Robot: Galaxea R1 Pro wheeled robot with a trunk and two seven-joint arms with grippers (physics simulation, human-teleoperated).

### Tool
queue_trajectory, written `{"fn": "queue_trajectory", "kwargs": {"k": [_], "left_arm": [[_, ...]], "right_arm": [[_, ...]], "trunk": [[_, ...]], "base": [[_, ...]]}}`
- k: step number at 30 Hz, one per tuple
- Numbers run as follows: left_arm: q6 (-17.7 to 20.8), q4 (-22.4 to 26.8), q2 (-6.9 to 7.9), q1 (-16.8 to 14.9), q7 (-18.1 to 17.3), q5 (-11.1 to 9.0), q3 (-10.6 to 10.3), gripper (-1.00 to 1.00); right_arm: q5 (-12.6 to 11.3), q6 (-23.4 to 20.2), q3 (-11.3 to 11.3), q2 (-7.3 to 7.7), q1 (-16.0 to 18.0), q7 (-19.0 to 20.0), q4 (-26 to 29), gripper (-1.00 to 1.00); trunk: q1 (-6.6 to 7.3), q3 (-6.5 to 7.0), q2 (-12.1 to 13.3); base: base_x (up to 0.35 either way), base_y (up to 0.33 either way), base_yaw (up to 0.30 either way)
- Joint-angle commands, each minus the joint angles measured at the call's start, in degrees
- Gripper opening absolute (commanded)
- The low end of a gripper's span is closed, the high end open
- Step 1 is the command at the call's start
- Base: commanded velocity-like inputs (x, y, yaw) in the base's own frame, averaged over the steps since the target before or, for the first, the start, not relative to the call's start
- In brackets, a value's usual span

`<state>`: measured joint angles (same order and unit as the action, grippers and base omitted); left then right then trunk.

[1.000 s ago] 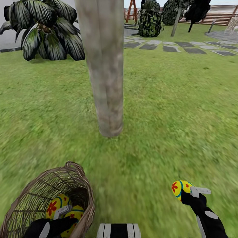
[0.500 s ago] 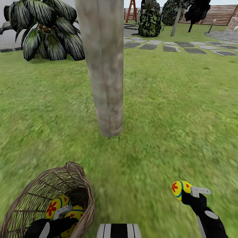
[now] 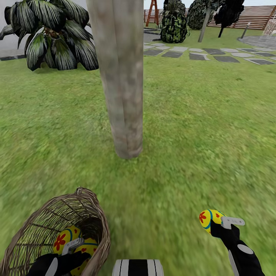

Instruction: Take the three Easter eggs out of the wicker basket on the lawn in the garden, then place them on the lawn next to a single tree (choose any tree) so that all three eggs are next to the same tree and none are left in the basket.

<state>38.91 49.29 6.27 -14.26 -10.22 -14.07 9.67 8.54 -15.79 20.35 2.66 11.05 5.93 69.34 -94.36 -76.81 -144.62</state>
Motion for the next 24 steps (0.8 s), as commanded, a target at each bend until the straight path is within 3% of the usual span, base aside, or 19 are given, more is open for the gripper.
{"fn": "queue_trajectory", "kwargs": {"k": [1,10,19,24], "left_arm": [[0.3,0.0,-0.03,0.0,-0.3,0.5,0.2,-1.00],[0.3,0.0,-0.03,0.0,-0.3,0.5,0.1,-1.00],[0.2,0.0,-0.03,0.0,-0.3,0.5,0.1,-1.00],[0.1,-0.1,-0.12,0.0,-0.2,0.6,0.2,-1.00]], "right_arm": [[0.6,-0.3,0.1,-0.03,0.0,0.5,0.1,-1.00],[0.6,-0.3,0.1,-0.03,0.0,0.5,0.1,-1.00],[0.6,-0.3,0.1,-0.08,0.0,0.6,0.0,-1.00],[0.6,4.2,0.2,0.08,0.0,0.7,-2.6,-1.00]], "trunk": [[0.00,-0.05,0.0],[0.00,-0.05,0.0],[0.23,1.95,0.1],[0.26,2.17,0.1]], "base": [[0.000,0.000,0.000],[0.000,0.000,0.000],[0.000,0.000,0.000],[0.000,0.000,0.000]]}}
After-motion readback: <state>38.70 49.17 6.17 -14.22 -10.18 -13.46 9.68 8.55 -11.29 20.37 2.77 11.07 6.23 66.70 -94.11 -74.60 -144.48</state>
